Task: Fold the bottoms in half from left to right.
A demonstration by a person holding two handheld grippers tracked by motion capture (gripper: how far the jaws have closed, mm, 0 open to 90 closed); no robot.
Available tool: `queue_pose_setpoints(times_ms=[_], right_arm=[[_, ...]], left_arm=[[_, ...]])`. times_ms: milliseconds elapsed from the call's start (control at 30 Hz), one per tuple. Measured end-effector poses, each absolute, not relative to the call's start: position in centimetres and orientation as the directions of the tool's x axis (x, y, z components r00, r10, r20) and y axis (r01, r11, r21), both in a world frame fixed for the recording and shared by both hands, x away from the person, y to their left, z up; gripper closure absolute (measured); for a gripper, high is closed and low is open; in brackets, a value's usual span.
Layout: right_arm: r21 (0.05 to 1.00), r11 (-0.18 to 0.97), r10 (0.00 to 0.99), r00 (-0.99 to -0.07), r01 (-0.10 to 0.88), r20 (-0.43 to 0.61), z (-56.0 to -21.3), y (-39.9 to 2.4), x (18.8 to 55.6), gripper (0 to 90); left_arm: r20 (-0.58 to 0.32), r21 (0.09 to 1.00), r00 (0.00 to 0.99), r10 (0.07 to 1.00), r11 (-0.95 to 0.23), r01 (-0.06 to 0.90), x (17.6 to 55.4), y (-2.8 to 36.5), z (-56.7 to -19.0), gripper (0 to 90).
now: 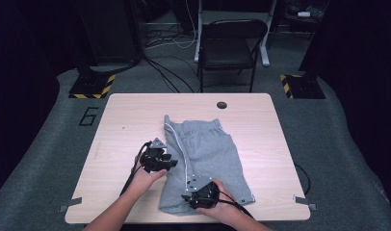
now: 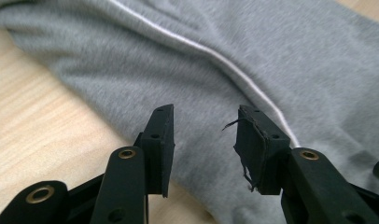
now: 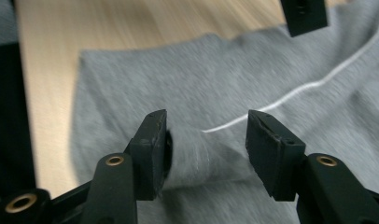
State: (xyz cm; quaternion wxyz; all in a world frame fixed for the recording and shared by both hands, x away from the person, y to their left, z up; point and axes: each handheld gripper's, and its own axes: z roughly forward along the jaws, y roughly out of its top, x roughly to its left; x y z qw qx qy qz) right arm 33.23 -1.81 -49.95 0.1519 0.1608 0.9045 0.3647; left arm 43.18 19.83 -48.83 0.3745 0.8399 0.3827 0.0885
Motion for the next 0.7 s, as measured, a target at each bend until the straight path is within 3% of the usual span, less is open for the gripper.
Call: queue_pose_setpoints(times_ms=[133,400,700], right_arm=[[0.707,0.670,0.478,-0.861,0.227,-0.177,-49.3,-3.3,33.4,60.1],[0.655,0.658,0.550,-0.831,0.372,-0.080,-49.4,-6.2,33.5,64.4],[0.710,0.607,0.537,-0.843,0.356,-0.037,-48.5,-5.9,33.3,65.8]], left_arm=[[-0.136,0.677,0.690,0.711,-0.442,0.589,43.7,19.7,-49.5,57.7],[-0.135,0.680,0.684,0.717,-0.435,0.590,44.0,19.8,-49.5,57.7],[-0.140,0.688,0.687,0.713,-0.429,0.585,44.0,19.7,-49.4,57.7]])
